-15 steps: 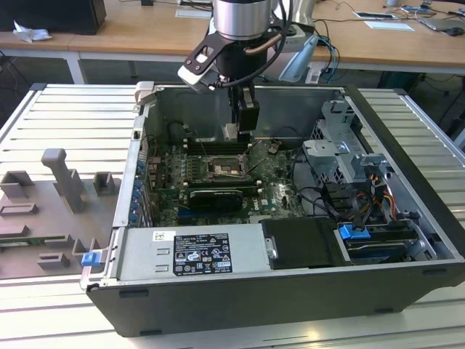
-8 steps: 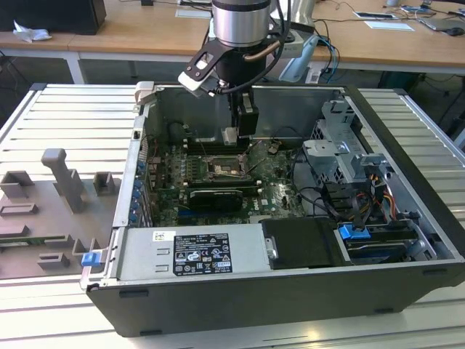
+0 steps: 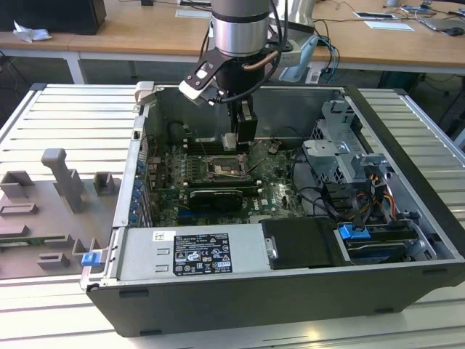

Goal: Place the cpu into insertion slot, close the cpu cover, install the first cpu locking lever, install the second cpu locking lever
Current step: 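Place the cpu into insertion slot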

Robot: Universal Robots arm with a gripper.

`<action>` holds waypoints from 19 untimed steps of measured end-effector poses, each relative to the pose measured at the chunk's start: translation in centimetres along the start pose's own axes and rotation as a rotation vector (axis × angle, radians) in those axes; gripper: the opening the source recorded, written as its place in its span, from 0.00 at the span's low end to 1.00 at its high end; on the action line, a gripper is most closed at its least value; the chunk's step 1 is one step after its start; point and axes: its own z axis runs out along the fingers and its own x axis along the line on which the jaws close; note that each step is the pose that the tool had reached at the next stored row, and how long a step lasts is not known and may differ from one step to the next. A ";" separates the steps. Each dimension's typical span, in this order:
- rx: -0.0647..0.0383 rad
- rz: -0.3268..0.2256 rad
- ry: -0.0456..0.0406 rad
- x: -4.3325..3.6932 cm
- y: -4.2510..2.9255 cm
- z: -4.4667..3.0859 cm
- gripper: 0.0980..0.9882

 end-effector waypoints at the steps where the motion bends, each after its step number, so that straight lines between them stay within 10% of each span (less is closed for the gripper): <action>1: 0.000 0.001 -0.0002 0.00 -0.01 0.12 0.50; 6: 0.000 0.084 -0.0071 0.00 -0.05 0.65 0.50; 19: 0.000 0.085 -0.0070 -0.01 -0.17 2.00 0.50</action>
